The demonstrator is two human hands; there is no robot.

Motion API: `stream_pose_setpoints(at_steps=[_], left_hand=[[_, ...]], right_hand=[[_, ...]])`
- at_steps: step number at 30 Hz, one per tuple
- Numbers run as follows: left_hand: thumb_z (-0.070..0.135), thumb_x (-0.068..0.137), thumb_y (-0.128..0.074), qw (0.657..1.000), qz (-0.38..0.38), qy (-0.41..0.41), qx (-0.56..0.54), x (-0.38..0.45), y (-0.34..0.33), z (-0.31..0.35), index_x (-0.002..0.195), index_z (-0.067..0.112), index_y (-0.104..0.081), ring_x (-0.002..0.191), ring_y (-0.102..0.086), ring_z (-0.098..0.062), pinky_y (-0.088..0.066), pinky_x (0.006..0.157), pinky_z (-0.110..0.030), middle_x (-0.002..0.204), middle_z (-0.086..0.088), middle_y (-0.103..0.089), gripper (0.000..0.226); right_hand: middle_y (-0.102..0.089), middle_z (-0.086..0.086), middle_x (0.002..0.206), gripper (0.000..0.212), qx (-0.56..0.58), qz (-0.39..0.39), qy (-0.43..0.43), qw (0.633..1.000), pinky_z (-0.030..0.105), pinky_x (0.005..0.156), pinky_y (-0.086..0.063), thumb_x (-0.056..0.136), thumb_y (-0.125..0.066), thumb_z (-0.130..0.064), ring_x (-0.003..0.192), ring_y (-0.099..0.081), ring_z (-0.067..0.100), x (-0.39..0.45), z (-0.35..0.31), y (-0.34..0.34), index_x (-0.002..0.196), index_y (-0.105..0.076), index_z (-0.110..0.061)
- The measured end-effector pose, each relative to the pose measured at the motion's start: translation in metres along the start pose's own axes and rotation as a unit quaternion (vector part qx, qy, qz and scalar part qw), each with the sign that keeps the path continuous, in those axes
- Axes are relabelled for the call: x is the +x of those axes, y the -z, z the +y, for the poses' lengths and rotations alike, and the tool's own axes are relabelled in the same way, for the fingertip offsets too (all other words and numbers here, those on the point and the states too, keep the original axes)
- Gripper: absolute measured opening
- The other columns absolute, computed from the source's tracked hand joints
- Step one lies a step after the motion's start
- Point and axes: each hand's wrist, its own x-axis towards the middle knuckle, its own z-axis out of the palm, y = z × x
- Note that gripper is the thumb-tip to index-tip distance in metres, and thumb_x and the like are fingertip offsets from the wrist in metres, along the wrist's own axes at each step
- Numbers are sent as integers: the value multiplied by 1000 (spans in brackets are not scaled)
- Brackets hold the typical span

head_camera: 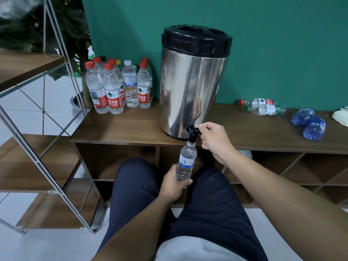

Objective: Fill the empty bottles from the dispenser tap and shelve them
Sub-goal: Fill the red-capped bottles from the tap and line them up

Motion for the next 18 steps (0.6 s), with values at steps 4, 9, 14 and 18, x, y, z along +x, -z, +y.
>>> stream_pose_setpoints(at_steps=[4, 9, 14, 18], left_hand=[[22, 83, -97, 1000, -1, 2, -4, 1, 0, -1, 119, 35, -66, 93, -79, -10, -68, 91, -48, 104, 9, -81, 49], [24, 82, -97, 1000, 0, -1, 0, 0, 1, 0, 118, 37, -66, 94, -79, -9, -67, 92, -47, 103, 10, -81, 49], [25, 82, -97, 1000, -1, -2, -1, -1, 1, 1, 118, 36, -66, 94, -79, -9, -68, 92, -47, 104, 10, -80, 49], [22, 84, -96, 1000, 0, -3, 2, -2, 1, 4, 119, 33, -66, 94, -78, -8, -68, 91, -44, 105, 9, -80, 47]], right_hand=[[-44, -7, 59, 24, -6, -2, 3, 1000, 27, 47, -29, 112, -60, -21, 52, -33, 11, 1, 1, 1, 105, -75, -3], [-45, -8, 58, 25, -15, -4, 7, 1000, 27, 47, -31, 111, -61, -22, 52, -35, 11, 2, 0, 2, 106, -76, -4], [-45, -7, 58, 25, -27, -6, 12, 1000, 28, 48, -31, 111, -62, -24, 53, -35, 11, 3, -1, 3, 108, -79, -6], [-46, -6, 59, 26, -38, -13, 15, 999, 28, 48, -32, 111, -62, -26, 53, -35, 11, 2, -3, 5, 108, -80, -8]])
